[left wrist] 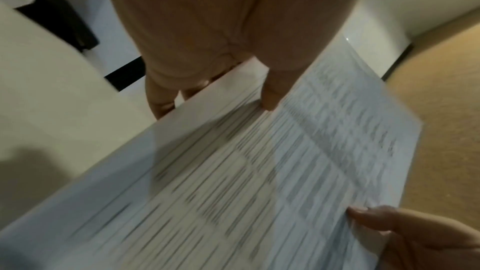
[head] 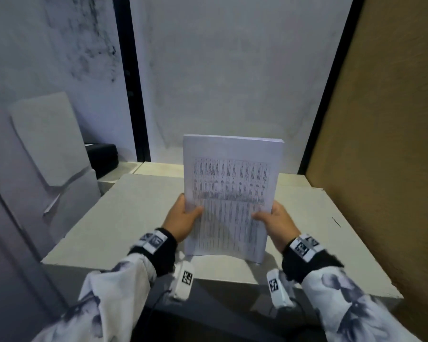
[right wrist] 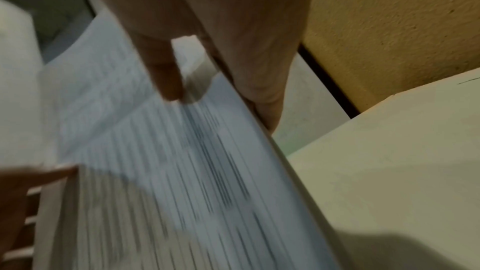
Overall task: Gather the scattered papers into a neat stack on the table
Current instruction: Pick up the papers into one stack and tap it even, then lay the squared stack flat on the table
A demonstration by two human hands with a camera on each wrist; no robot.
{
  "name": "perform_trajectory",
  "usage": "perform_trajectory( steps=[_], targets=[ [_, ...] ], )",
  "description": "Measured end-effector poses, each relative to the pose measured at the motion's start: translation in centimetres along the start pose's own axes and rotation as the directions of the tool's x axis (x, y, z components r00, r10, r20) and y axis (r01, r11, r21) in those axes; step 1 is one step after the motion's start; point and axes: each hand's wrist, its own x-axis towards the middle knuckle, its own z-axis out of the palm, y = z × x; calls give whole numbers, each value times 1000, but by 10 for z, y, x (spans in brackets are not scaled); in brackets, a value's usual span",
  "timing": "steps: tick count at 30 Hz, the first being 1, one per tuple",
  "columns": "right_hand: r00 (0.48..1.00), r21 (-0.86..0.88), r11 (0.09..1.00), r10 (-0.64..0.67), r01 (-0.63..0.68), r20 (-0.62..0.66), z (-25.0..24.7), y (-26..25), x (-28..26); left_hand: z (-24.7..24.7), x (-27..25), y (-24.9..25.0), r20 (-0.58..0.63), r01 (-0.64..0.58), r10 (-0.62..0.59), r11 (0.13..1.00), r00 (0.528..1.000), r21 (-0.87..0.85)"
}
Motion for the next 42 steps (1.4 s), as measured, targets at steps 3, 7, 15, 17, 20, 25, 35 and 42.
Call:
perform_trajectory(
  steps=[3, 7, 15, 17, 20, 25, 35, 42],
  targets=[
    [998, 62, 998, 31, -28, -51, 13, 14, -8, 12, -12, -15, -35, 14, -12, 999, 999, 44],
    [995, 157, 987, 5, 10, -96, 15, 3, -4, 11, -8, 1, -94, -79, 81, 996, 992, 31],
    [995, 131, 989, 81, -73, -56, 19, 24, -13, 8, -10, -41, -23, 13, -10, 991, 1000, 131],
    [989, 115, 985, 137, -130, -48, 23, 40, -21, 11, -17, -67, 3, 64, -67, 974, 998, 215],
    [988, 84, 988, 136, -129, -72, 27, 57, -19, 13, -17, -71, -35, 87, -81, 954, 996, 287],
    [996, 134, 989, 73, -66, -53, 30, 41, -8, 5, -7, -50, -90, 18, 7, 961, 996, 275],
    [987, -7, 987, 159, -159, -16, 28, 74, -18, 2, -18, -81, -37, 76, -67, 929, 997, 362],
    [994, -49, 993, 101, -103, -29, 29, 69, -25, 4, -14, -60, 60, 31, -66, 887, 996, 460]
  ],
)
